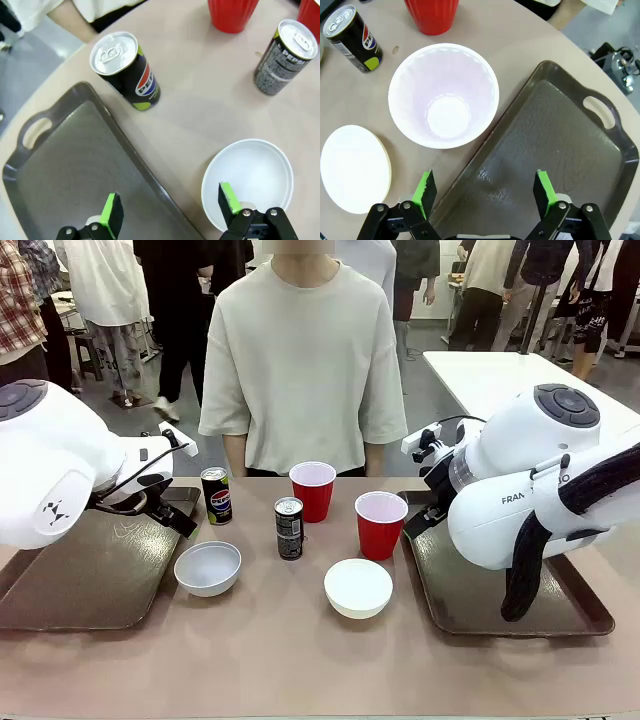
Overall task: Prepare tableware on both trays.
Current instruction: Pick up a Picnic Bowl from the table and place it on a Handle tray.
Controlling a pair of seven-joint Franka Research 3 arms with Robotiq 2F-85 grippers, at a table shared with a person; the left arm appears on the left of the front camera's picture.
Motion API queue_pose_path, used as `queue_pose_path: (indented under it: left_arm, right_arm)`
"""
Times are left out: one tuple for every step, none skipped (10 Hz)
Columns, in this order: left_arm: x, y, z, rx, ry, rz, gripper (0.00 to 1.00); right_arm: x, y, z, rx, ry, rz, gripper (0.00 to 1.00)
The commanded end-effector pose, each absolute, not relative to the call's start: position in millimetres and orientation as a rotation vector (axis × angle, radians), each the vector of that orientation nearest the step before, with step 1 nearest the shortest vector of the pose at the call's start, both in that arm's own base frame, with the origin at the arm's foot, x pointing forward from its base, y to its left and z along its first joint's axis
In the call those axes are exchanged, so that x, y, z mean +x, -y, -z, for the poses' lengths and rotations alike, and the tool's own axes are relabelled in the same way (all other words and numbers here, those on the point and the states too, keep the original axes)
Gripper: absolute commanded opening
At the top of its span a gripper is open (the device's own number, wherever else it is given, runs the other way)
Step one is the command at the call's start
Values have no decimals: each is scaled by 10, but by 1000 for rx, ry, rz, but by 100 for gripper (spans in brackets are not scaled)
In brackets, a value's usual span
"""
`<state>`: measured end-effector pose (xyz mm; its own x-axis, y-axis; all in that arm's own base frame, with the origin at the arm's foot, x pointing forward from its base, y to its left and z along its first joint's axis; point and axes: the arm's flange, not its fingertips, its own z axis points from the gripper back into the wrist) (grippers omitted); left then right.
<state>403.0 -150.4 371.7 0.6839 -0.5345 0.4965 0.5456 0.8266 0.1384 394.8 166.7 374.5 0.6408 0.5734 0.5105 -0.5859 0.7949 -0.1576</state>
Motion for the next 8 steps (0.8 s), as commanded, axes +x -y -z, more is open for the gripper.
queue_pose_path:
  left_arm:
    - [4029, 1504, -3717, -21, 550, 605, 100]
    - [4029, 1504, -3717, -21, 550, 605, 100]
    - [4029, 1504, -3717, -21, 550, 605, 100]
    - [4029, 1504, -3717, -21, 550, 605, 100]
    - [4029, 1504, -3717, -21, 550, 605, 100]
    - [4029, 1504, -3717, -21, 550, 605, 100]
    - [4029, 1504, -3717, -21, 550, 605, 100]
    - [4029, 1504, -3717, -21, 550, 605, 100]
  right_arm:
    - [3948, -1668, -3743, 23, 574, -661, 100]
    - [3948, -1668, -3743, 23, 574, -661, 100]
    - [3948, -1668, -3743, 23, 574, -661, 100]
    - [3948, -1668, -3743, 23, 574, -661, 100]
    - [3948, -1668, -3743, 23, 574, -661, 100]
    - [3948, -1668, -3743, 23, 574, -661, 100]
    - [3948, -1668, -3743, 23, 574, -661, 100]
    - [3948, -1668, -3743, 23, 574, -661, 100]
